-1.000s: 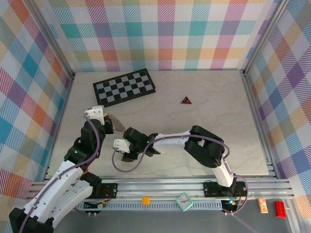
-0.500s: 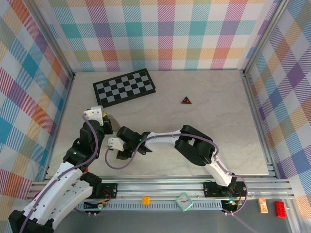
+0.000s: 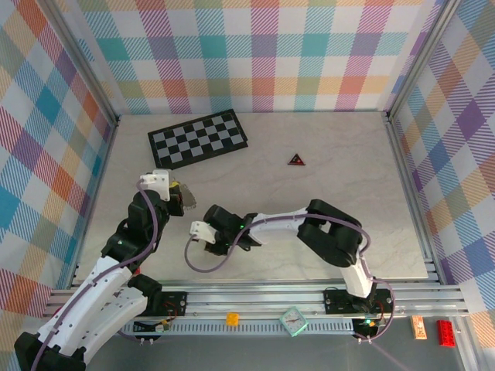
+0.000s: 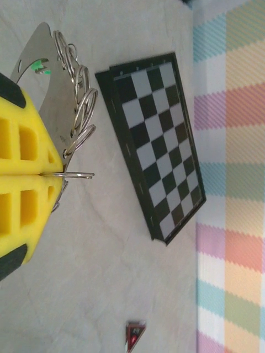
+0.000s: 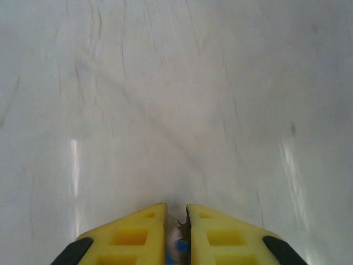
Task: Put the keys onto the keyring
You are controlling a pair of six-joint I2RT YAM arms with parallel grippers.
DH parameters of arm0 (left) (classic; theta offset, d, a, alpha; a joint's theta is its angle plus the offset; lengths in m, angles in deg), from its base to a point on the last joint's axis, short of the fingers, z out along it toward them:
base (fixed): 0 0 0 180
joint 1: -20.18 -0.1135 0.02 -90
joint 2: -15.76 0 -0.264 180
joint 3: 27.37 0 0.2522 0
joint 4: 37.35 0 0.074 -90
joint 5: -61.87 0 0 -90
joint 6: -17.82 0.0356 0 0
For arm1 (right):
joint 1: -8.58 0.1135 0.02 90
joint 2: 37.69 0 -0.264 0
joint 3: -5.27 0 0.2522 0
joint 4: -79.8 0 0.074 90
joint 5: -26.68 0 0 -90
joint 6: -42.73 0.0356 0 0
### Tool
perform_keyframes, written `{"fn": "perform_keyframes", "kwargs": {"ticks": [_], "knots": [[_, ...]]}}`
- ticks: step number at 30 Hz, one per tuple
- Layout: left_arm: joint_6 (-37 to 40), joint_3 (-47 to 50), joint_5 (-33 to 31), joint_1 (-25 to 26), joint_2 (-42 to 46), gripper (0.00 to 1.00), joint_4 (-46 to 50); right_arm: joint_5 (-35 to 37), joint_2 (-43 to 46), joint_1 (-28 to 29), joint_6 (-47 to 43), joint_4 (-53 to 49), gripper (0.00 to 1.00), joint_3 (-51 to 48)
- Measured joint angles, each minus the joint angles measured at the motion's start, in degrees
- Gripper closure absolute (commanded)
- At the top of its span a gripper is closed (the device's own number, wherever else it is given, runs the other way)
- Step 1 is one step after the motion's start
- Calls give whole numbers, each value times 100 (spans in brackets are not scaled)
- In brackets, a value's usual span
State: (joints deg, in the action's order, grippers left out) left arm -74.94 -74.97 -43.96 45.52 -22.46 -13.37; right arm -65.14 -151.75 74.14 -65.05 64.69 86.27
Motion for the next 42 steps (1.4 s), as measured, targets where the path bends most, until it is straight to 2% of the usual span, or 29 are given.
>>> {"fn": "perform_keyframes", "kwargs": {"ticks": [10,16,21,23,26,31,38,42], "knots": [[111,0,946,0,-404,100,-138,446,1360,-332,671,-142,82,-1628],[133,0,1335,0,-540,100,-162,573,1921,-345,1167,-146,62,-2098],[188,0,1526,0,-643,100,-201,769,2739,-345,2059,-66,58,-2455],[205,0,1537,0,-658,100,-201,992,2894,-345,2824,-188,59,-2396],[216,0,1510,0,-662,100,-199,1283,2704,-345,4057,-1036,61,-1825],[214,0,1338,0,-662,100,-195,1268,2105,-236,5405,-2048,61,-785],[214,0,1178,0,-614,100,-177,863,1285,-72,6330,-2671,57,-214],[214,0,1169,0,-573,100,-153,824,997,15,6474,-2920,57,2]]}}
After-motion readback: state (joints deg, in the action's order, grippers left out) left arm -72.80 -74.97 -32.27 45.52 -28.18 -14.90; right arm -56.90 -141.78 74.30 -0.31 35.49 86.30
